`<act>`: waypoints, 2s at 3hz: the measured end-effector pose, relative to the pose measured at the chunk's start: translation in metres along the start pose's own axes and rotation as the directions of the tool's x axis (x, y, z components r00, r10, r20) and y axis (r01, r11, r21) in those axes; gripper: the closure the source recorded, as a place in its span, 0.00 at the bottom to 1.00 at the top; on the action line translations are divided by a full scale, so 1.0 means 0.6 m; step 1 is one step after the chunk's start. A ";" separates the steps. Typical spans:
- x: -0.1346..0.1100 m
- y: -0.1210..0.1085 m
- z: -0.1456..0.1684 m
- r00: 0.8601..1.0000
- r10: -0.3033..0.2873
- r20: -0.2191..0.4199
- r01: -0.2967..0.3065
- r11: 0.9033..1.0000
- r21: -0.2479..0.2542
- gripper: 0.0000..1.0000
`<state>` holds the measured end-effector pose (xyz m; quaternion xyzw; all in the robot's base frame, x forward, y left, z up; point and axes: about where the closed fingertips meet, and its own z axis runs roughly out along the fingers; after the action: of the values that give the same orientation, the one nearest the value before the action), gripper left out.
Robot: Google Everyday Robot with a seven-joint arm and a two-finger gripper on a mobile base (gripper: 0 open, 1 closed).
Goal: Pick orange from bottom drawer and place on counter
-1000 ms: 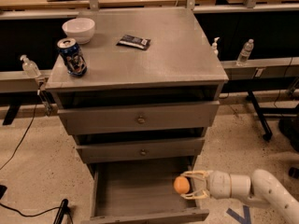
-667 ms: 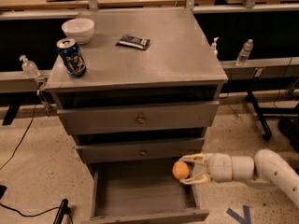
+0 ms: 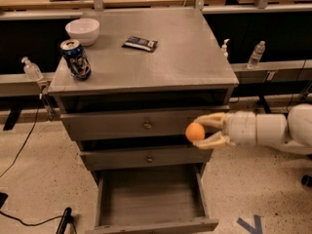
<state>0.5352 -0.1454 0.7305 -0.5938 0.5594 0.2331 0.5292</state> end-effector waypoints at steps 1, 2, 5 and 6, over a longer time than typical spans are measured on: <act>-0.059 -0.070 -0.026 0.999 0.033 -0.042 -0.032 0.999 0.026 1.00; -0.182 -0.198 -0.024 0.997 0.042 -0.070 -0.035 0.995 0.097 1.00; -0.156 -0.285 0.022 0.996 0.051 -0.067 -0.047 0.997 0.053 1.00; -0.117 -0.331 0.060 0.992 0.127 -0.021 -0.126 0.992 0.014 0.78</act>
Offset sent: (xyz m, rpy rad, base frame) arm 0.0678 -0.0058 0.1584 -0.0249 -0.0083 -0.1356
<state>0.7087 -0.1209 0.8523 -0.5564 0.6032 0.2562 0.5108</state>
